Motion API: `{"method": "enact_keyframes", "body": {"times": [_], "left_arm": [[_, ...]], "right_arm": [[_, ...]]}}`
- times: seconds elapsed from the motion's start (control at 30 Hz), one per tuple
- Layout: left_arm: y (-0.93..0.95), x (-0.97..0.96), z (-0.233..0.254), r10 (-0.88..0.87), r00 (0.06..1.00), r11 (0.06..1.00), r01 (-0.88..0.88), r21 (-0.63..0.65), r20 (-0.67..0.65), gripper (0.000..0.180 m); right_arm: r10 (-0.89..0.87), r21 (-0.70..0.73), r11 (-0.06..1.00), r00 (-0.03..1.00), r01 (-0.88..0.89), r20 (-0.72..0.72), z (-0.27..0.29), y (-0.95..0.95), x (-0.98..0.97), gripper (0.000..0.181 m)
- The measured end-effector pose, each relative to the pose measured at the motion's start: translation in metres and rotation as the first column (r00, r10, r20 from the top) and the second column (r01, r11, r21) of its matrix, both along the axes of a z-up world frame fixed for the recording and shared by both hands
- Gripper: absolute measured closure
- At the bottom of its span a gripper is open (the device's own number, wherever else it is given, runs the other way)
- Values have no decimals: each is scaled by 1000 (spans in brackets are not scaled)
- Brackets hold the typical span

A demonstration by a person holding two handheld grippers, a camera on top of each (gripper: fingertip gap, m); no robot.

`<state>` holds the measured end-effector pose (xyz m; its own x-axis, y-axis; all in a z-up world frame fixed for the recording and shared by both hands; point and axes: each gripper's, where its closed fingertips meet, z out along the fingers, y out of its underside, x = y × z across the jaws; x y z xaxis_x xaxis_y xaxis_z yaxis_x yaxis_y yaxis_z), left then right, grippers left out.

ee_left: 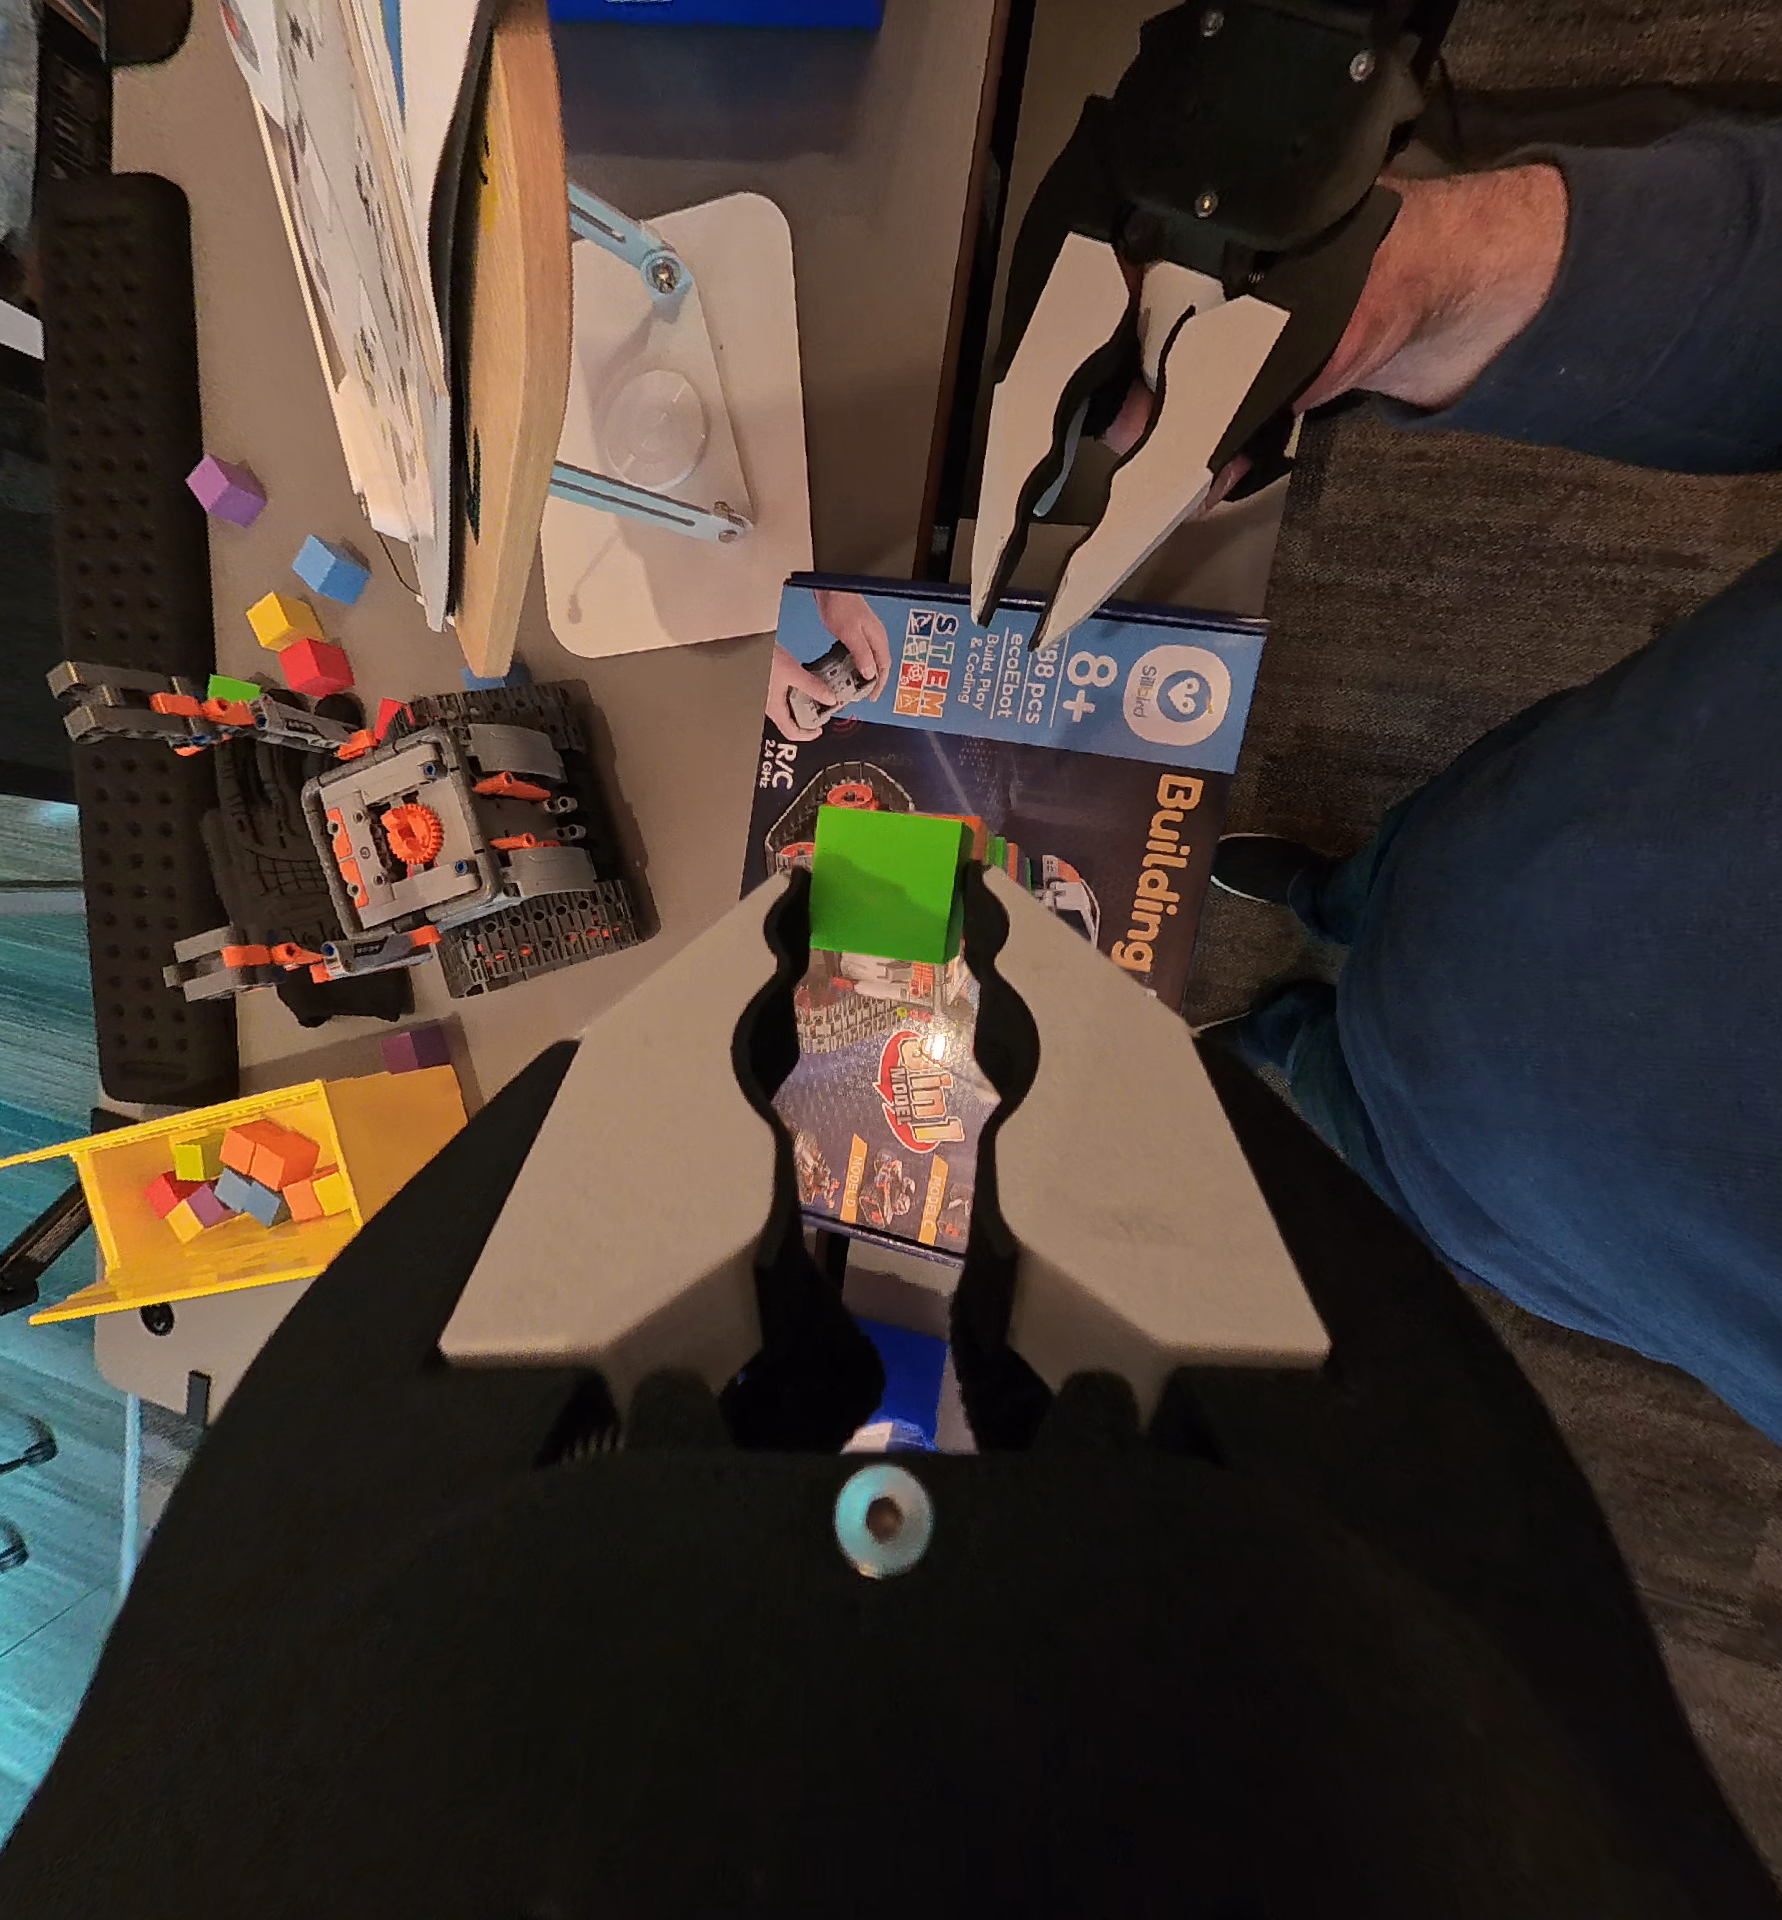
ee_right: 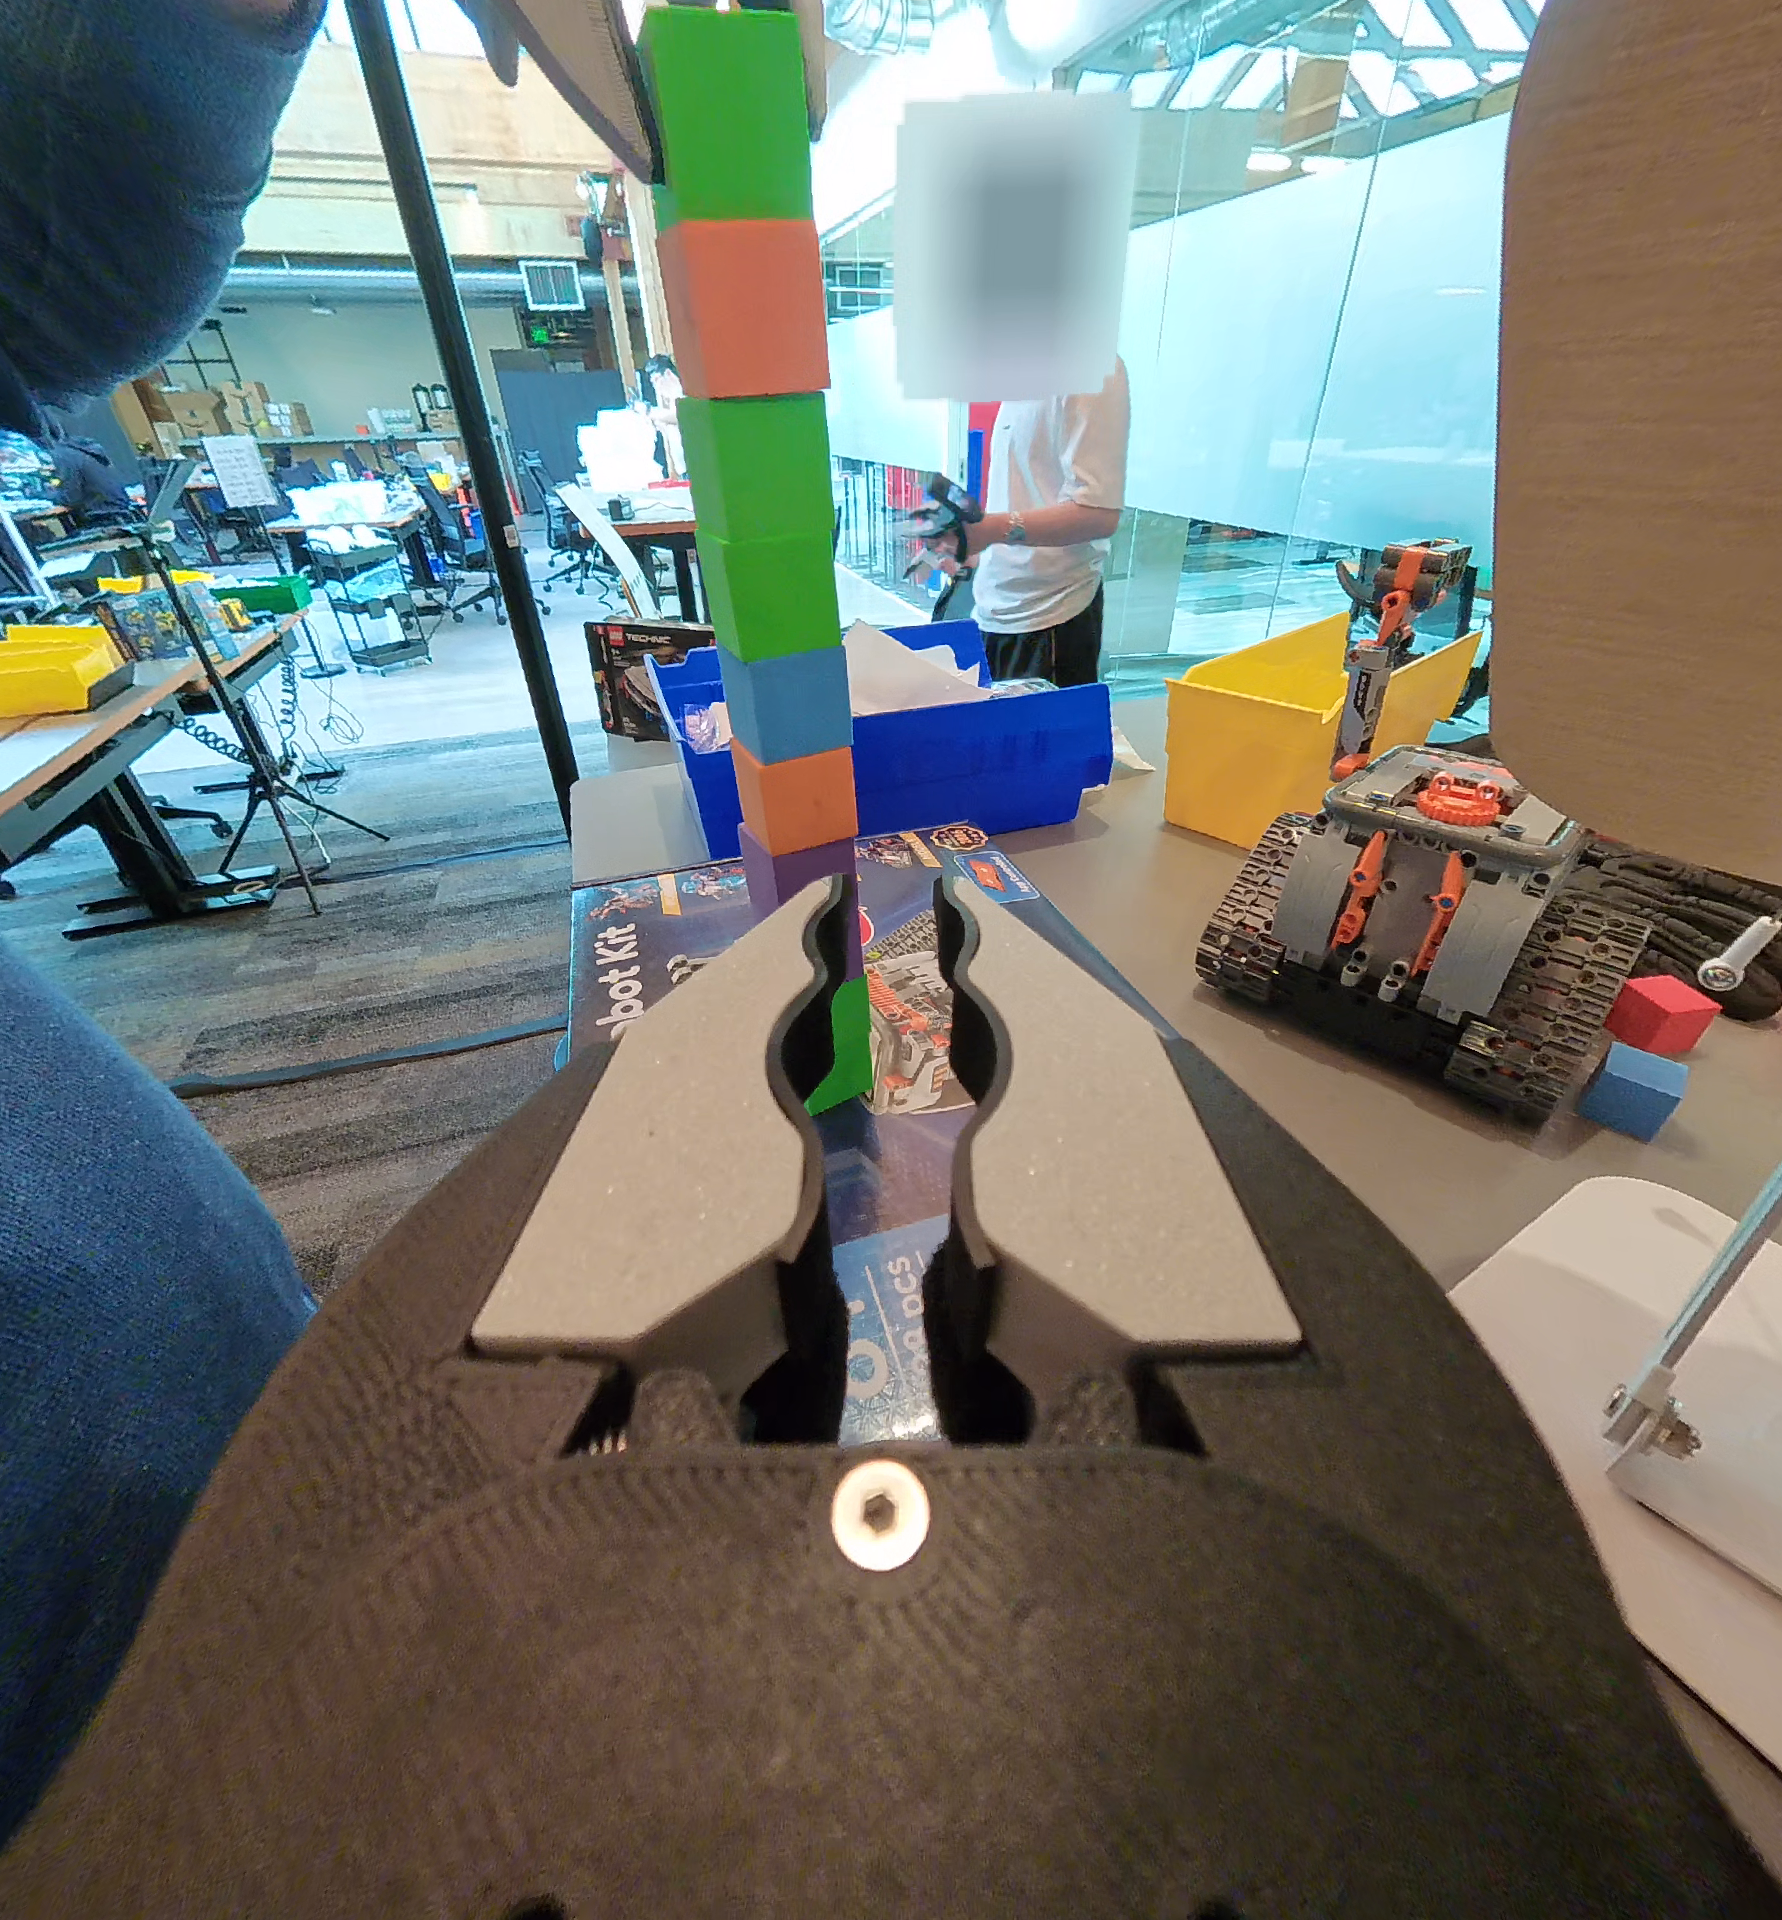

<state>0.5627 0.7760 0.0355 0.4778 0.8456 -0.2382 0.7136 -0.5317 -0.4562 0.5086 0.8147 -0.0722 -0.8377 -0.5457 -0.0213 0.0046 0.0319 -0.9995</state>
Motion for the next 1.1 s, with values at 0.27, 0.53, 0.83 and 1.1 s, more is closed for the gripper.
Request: {"method": "enact_keyframes", "body": {"times": [0.27,0.53,0.83,1.1], "left_arm": [[1,0,1,19,1000,1000,-19,10,-7,152],[-1,-1,0,24,1000,1000,-24,5,-1,152],[-3,2,7,37,999,999,-36,32,-19,132],[-53,30,65,136,962,991,-130,38,-238,123]], "right_arm": [[6,-6,1000,1000,-6,4,0,-2,0,167],[12,-11,1000,1000,-12,10,1,-3,0,167],[7,-10,1000,1000,-7,12,-1,-3,-4,166],[-4,25,1000,1000,4,21,-18,1,-9,166]]}}
